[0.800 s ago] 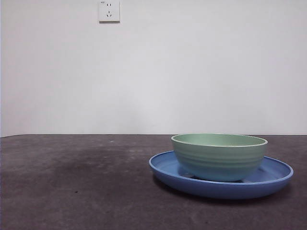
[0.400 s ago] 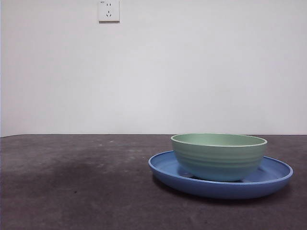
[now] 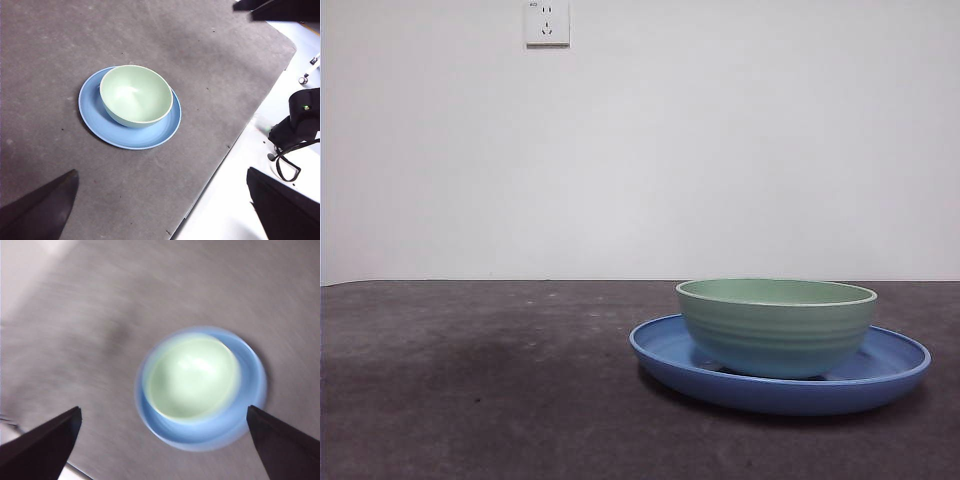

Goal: Place the green bowl on the blue plate

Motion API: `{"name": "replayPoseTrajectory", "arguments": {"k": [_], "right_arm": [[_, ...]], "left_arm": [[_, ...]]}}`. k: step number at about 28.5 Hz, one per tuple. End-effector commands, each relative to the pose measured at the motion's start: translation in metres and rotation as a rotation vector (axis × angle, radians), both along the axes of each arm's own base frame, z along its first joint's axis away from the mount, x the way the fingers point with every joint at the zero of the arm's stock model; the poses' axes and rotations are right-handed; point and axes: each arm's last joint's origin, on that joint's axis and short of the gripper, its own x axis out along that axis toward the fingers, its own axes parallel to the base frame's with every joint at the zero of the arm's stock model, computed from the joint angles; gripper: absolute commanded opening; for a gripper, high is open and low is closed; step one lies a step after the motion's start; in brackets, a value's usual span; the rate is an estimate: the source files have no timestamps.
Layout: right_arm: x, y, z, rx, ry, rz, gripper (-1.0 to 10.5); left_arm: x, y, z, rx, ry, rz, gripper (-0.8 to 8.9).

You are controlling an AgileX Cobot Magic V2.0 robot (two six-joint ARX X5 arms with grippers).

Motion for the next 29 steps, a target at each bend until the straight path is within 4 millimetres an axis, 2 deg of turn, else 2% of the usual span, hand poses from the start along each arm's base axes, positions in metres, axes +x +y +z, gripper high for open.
{"name": "replayPoseTrajectory", "arguments": {"k": [1,3,9,19,23,29], "right_arm": [[0.013,-0.002,-0.007,-0.023,0.110,-0.060,6.2],[0.023,-0.005,-0.013,-0.050,0.153,-0.081,6.1],[0.058,-0.016,-0.035,-0.116,0.262,-0.116,5.1],[0.117,-0.032,-0.093,-0.183,0.474,-0.124,5.1],[0.136,-0.031,-0.113,-0.199,0.487,-0.098,5.0],[0.154,-0.029,-0.140,-0.215,0.530,-0.069,4.1]], "left_arm": [[-0.002,0.000,0.005,-0.022,-0.016,-0.007,7.55],[-0.003,0.001,0.006,-0.026,-0.022,-0.007,7.55],[-0.005,0.003,0.007,-0.033,-0.030,-0.007,7.55],[-0.007,0.004,0.008,-0.036,-0.034,-0.007,7.55],[-0.007,0.004,0.008,-0.036,-0.034,-0.007,7.55],[-0.007,0.004,0.008,-0.036,-0.034,-0.007,7.55]]}}
